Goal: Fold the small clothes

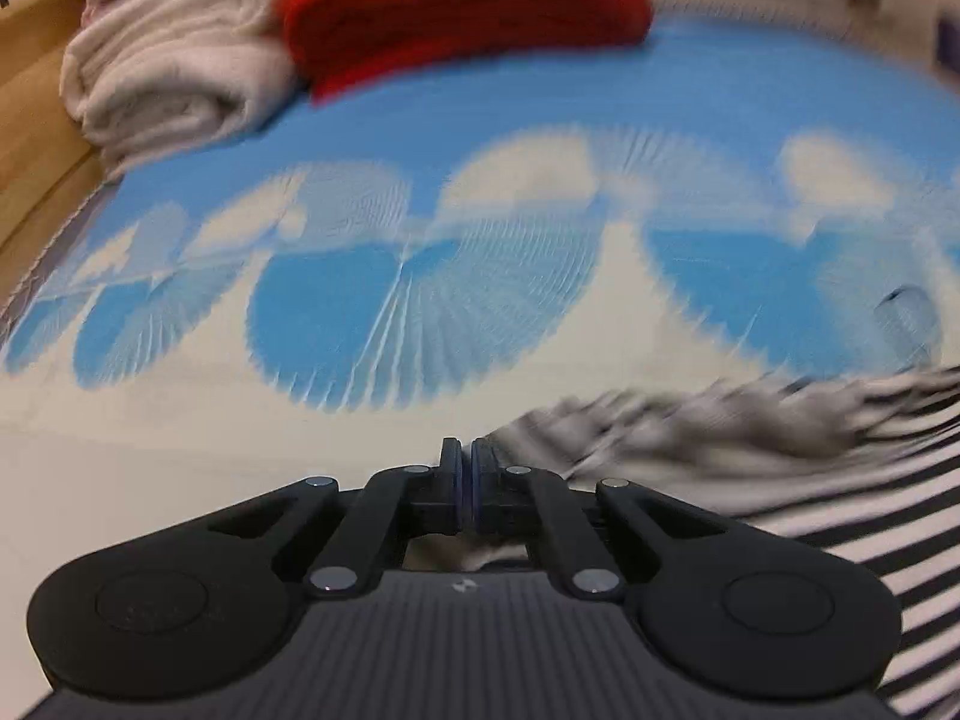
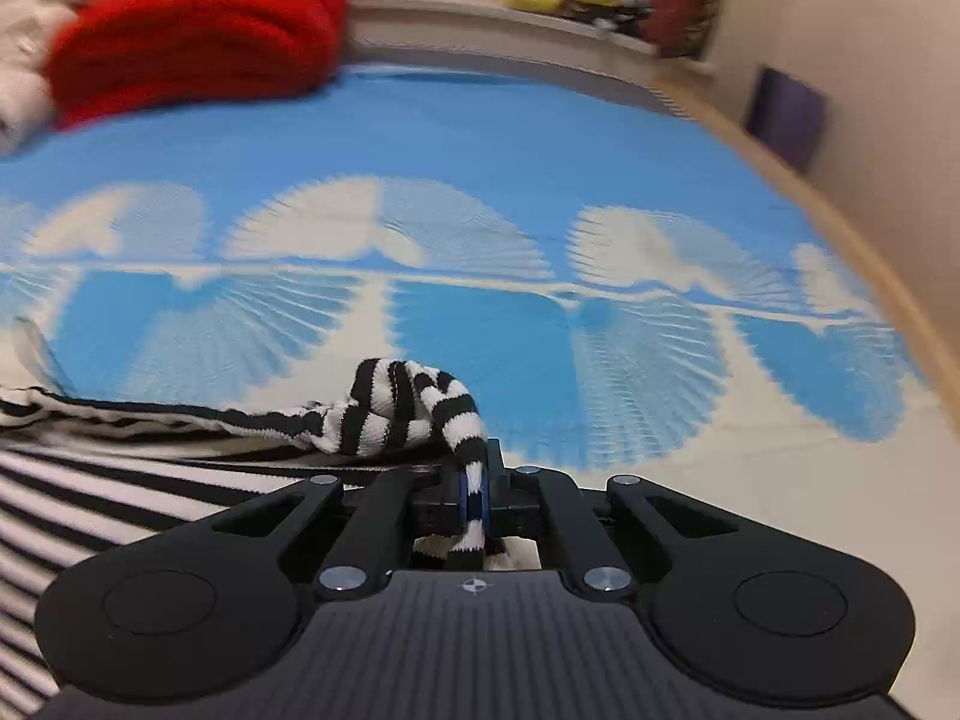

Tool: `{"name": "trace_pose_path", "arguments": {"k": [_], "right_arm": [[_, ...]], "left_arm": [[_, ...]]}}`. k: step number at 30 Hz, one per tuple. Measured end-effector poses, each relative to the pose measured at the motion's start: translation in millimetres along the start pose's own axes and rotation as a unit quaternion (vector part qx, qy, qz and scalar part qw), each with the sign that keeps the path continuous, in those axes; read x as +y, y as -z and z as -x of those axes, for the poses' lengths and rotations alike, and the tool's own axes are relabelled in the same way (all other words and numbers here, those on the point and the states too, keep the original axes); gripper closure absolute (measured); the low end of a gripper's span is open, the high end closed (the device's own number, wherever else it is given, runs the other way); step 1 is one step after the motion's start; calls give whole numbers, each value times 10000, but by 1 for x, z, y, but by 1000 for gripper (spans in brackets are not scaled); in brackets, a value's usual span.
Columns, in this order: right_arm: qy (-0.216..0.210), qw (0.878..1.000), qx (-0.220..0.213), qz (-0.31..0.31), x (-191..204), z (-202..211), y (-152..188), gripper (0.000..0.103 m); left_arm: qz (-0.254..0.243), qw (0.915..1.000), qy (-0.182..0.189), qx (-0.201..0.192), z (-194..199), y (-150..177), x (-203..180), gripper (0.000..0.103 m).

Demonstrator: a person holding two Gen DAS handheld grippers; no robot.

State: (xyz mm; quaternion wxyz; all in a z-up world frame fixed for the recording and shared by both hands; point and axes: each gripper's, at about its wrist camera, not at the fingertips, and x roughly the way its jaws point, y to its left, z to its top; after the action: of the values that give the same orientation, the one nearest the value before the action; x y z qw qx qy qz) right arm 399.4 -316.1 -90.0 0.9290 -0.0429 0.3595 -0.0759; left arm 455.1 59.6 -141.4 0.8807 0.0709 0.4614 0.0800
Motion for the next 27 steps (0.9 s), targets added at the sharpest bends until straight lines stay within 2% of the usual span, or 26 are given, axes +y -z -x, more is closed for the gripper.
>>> {"name": "trace_pose_path", "arguments": {"k": [1, 3, 4, 5, 7, 9, 11, 14, 19, 22, 24, 26, 27], "right_arm": [[70, 9998, 177, -17, 1, -9, 3, 100], [-114, 9970, 729, -221, 0, -28, 11, 99], [-181, 9961, 828, -252, 1, -31, 12, 99], [-113, 9968, 775, -170, 4, -29, 11, 96], [21, 9983, 576, 49, 9, -18, 5, 73], [-1, 9995, 327, 3, 5, 0, 0, 64], [9, 9998, 204, -83, 0, 17, -1, 64], [55, 9995, 47, -318, -14, 47, -2, 59], [-119, 9979, -54, -640, -26, 85, 12, 55], [-350, 9974, 179, -605, -24, 102, 33, 54], [-640, 9950, 484, -595, -22, 106, 47, 52], [-880, 9891, 1142, -297, -15, 94, 68, 51], [-823, 9849, 1523, -30, -11, 84, 81, 51]], "left_arm": [[166, 9992, 168, 308, -9, 1, 4, 100], [454, 9982, 268, 290, -6, -3, 16, 96], [549, 9976, 298, 284, -1, -8, 22, 93], [661, 9969, 359, 229, 8, -13, 27, 90], [836, 9954, 475, -2, 32, -23, 36, 65], [736, 9943, 677, -357, 61, -30, 39, 58], [514, 9930, 879, -594, 87, -28, 35, 55], [109, 9904, 1220, -647, 105, -21, 26, 53], [-541, 9878, 1399, -415, 107, 4, 7, 53], [-806, 9827, 1666, -112, 98, 18, -1, 53], [-877, 9800, 1763, 301, 79, 29, -6, 53], [-930, 9813, 1547, 675, 56, 40, -10, 53], [-953, 9815, 1435, 834, 46, 46, -12, 53]]}}
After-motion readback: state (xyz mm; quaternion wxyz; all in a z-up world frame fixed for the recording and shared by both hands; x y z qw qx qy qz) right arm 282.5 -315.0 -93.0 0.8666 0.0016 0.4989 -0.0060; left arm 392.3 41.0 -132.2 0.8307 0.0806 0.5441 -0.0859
